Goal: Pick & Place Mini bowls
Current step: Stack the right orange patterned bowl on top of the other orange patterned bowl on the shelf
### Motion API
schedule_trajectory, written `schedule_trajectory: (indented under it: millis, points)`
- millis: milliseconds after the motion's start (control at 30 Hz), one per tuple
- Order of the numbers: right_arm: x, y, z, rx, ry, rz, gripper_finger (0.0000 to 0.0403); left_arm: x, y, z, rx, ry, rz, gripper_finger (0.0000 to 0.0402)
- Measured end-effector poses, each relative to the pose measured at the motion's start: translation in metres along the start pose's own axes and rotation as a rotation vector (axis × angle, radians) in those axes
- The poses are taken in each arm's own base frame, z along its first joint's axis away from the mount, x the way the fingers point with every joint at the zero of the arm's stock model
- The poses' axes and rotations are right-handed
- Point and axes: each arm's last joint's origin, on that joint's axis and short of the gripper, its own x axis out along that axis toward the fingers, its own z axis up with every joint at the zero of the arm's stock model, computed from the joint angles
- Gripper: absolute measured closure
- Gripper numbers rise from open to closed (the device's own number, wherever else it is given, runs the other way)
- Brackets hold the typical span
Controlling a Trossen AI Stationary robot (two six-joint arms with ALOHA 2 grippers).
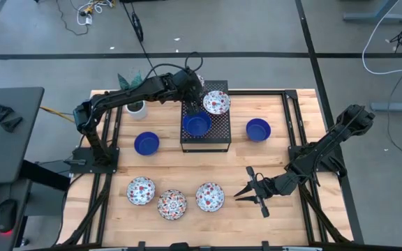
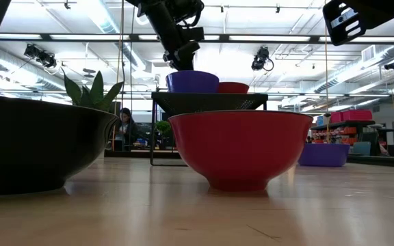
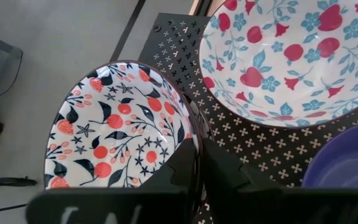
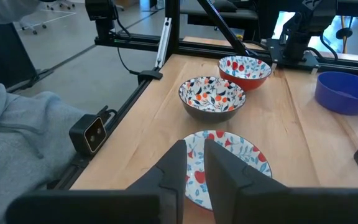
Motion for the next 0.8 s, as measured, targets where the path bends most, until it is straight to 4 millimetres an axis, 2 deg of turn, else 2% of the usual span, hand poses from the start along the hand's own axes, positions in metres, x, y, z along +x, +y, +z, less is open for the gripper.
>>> schedule_trajectory:
  millis: [467,800]
  points:
    - [0.0,0.0,0.0,0.0,0.0,0.0,0.0347,0.0,0.0,0.0,0.03,-0.001,-0.008,0.0382]
    - [0.0,0.0,-0.001,0.003,0.006,0.0,0.0347,0.015,-0.006,-0.003,0.083,0.043,-0.008,0.038]
